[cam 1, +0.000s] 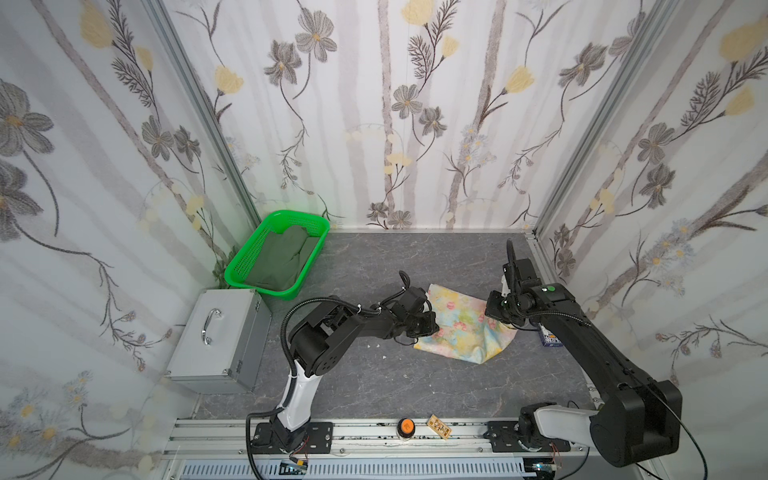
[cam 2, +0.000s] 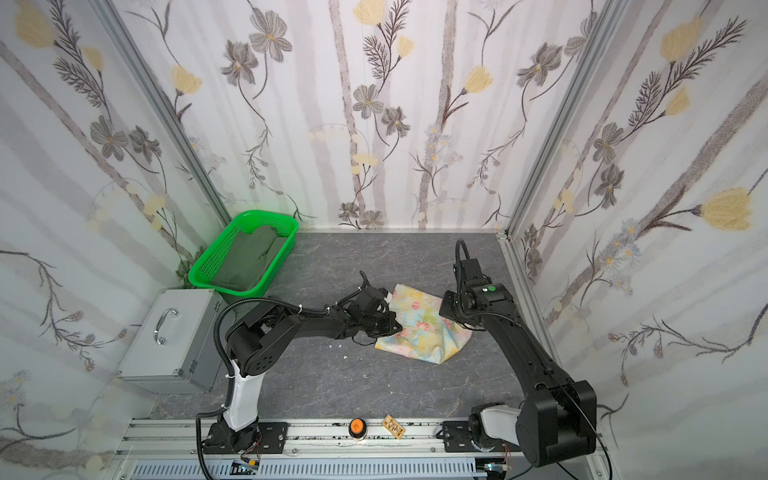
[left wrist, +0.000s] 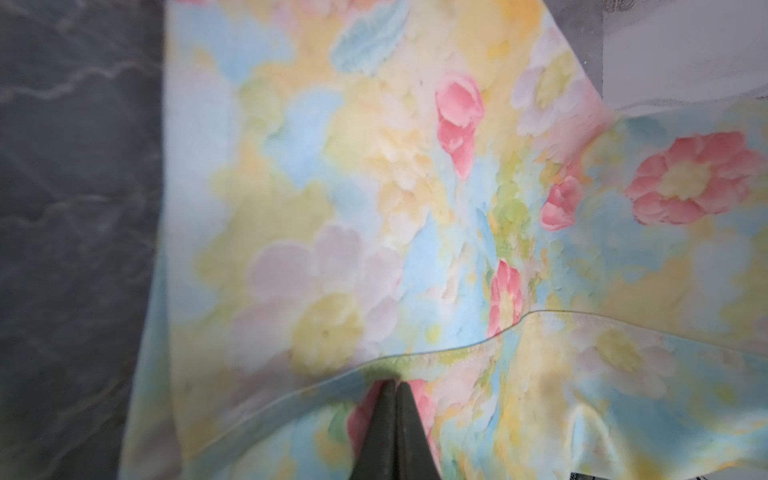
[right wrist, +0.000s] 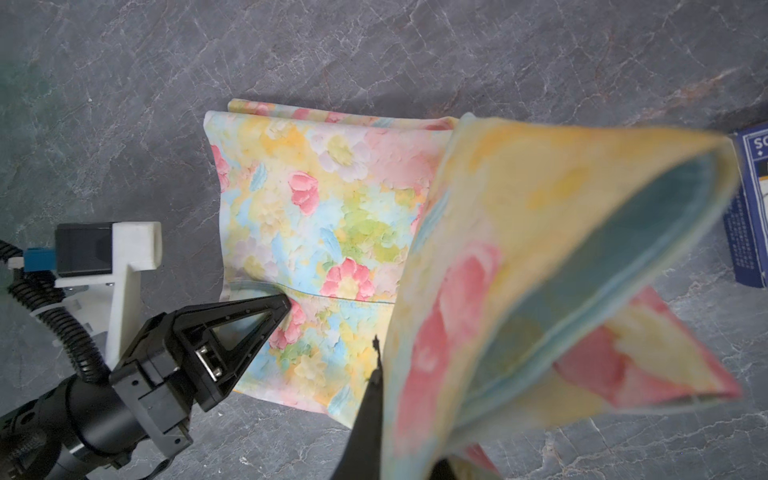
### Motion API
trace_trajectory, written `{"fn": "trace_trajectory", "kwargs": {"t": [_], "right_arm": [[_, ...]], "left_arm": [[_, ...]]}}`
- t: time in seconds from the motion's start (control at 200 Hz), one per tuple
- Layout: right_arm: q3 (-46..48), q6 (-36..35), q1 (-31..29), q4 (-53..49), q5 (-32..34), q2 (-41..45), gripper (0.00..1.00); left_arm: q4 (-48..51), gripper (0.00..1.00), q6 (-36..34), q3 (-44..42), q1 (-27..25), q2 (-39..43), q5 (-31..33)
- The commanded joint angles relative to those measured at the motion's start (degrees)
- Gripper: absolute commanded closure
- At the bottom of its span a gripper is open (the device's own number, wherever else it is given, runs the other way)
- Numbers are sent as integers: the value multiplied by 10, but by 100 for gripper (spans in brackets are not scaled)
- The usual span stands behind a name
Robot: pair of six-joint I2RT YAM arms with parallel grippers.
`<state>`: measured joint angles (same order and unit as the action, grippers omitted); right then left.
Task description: Fold and stack the skirts
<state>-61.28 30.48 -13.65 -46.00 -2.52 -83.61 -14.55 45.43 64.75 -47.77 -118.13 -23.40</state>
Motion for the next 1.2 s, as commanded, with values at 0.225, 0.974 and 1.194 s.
{"fn": "trace_trajectory", "kwargs": {"t": [0.225, 0.974, 1.194], "right_arm": [[-66, -17, -73, 20, 32, -113, 100], [-78, -29, -142, 31, 54, -170, 100], [-116, -26, -154, 18, 53, -175, 100]], "left_arm": [[-24, 100, 12, 0, -11, -7, 2], [-27, 100, 37, -80, 29, 102, 1], [-27, 100, 31, -59, 32, 52, -5]]}}
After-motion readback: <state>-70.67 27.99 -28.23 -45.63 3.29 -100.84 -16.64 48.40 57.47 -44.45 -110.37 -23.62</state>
